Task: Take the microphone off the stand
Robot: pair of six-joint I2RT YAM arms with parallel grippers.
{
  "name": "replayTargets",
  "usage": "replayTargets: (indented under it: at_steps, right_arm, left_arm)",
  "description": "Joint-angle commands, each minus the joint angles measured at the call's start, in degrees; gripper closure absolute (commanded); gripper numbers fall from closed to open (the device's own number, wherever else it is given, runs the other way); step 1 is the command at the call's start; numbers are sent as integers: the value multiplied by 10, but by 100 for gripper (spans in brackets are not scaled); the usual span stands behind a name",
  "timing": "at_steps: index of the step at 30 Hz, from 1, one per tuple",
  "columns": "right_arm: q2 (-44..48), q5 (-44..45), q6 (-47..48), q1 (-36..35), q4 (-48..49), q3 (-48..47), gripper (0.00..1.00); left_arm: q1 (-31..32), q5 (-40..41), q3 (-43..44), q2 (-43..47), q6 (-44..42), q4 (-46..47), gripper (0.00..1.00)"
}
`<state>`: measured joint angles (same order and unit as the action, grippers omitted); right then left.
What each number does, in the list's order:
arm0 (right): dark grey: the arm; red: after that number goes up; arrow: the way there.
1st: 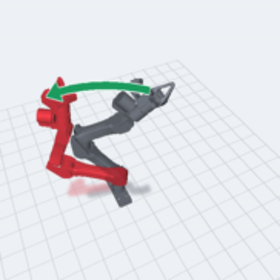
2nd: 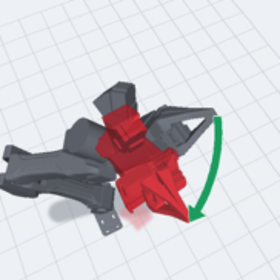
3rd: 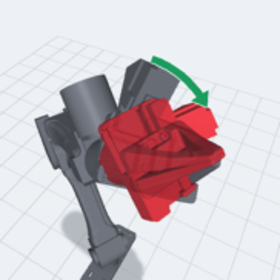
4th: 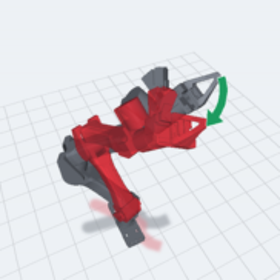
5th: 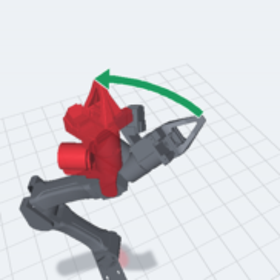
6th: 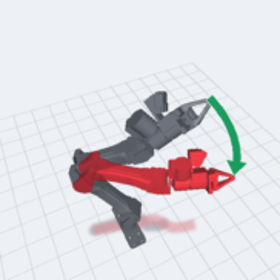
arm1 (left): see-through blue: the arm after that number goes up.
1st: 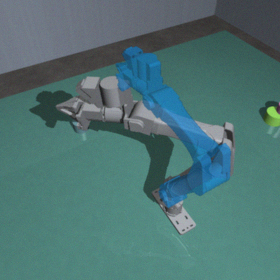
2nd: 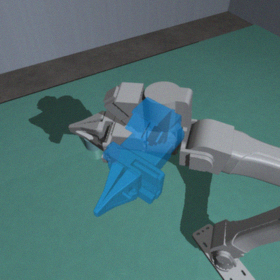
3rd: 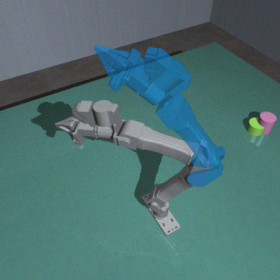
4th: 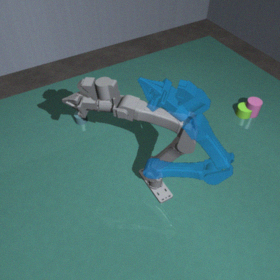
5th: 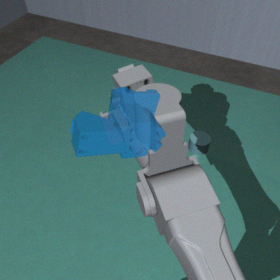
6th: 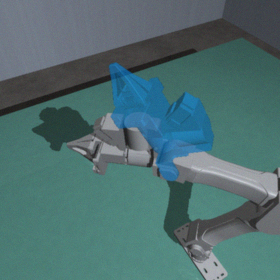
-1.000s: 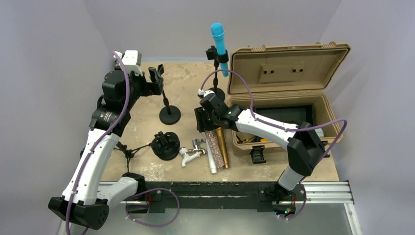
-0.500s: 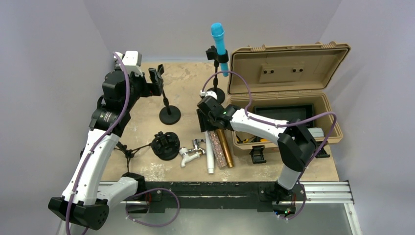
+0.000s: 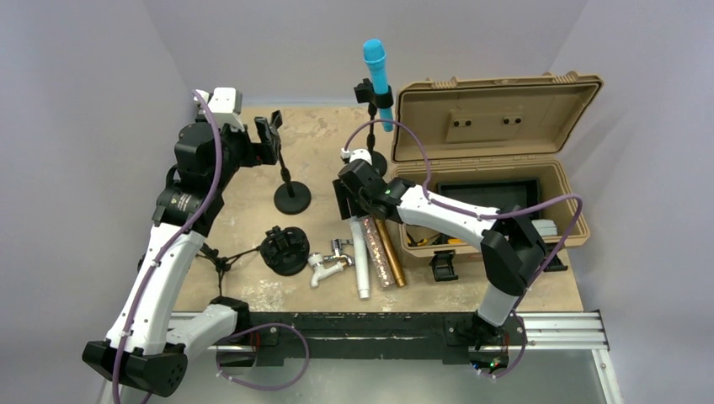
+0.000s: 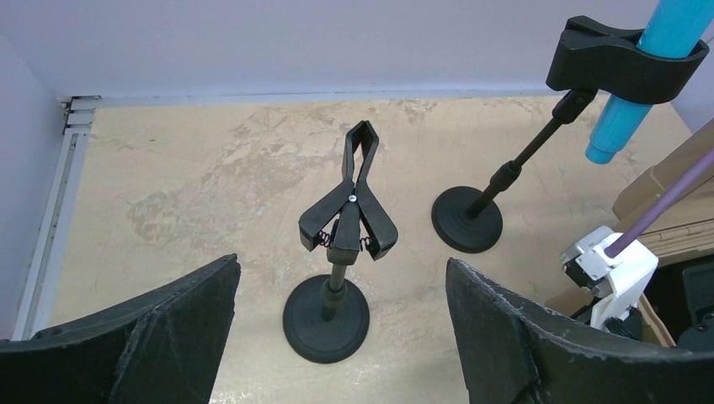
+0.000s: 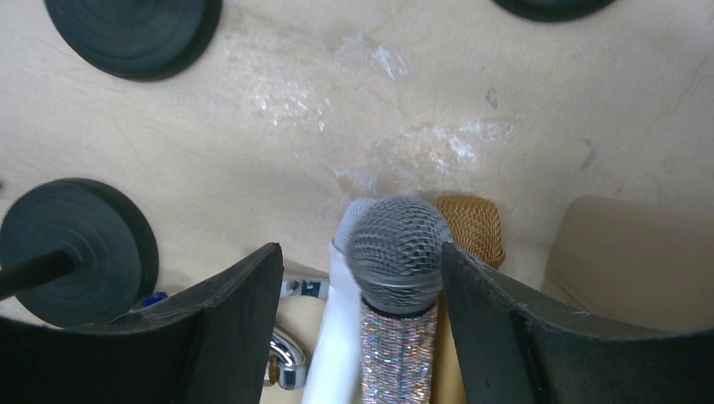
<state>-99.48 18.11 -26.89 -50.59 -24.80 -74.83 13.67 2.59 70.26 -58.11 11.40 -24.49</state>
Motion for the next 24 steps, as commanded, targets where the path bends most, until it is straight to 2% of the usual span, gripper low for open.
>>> replayTargets:
  at_steps: [1,5,9,14,15,20,24]
  right_arm:
    - [40,21,44,3,63,-46,33]
    - [58,-7,83,3,145,-58,33]
    - [72,-49,112,3,277,-30,33]
    - [81,-83,126,3,365,7,34]
    - [86,-88,132,3,375,18,34]
    - [118,-103,148,3,432,74,34]
    - [148,-124,149,4,464,110,34]
  left_arm:
    - [3,13,-3,15,-5,20,10]
    - [3,13,-8,21,-8,28,12]
    - [6,28,-9,22,-12,28,12]
    - [-2,31,-1,32,43,5,11]
    - [-18,6,5,31,64,-2,11]
    - [-163,-253,41,-31,197,-8,11]
    - [-212,-417,37,-82,251,63,10]
